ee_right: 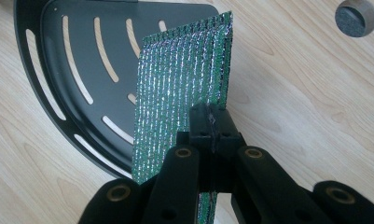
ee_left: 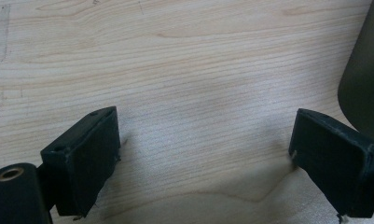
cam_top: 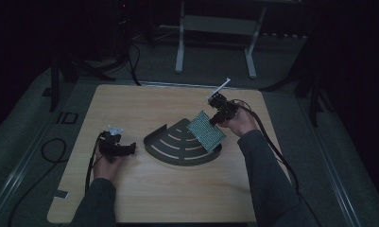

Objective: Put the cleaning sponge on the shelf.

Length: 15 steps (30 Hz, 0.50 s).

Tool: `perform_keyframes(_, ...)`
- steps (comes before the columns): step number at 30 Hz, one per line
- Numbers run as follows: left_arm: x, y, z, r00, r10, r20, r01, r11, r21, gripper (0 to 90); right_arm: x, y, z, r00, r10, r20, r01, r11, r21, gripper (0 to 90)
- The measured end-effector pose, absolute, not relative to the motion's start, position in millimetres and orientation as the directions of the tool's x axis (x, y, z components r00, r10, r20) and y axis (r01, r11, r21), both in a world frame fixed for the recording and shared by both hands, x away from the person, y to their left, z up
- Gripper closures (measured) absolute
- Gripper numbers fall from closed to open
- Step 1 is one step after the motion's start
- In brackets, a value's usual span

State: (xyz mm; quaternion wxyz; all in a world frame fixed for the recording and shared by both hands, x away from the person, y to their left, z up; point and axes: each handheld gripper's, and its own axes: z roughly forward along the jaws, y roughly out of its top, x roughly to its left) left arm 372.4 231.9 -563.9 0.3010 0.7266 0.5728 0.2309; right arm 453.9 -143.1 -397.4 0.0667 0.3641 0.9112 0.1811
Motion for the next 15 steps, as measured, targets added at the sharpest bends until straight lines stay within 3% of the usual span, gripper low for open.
perform_keyframes(15,372,232,-564,0.237,0.971,-0.009,0.693,-0.163,0.702,9.3,455,-133,-409,-0.729,0.684,0.005,0.639,0.678,0.365,89.9)
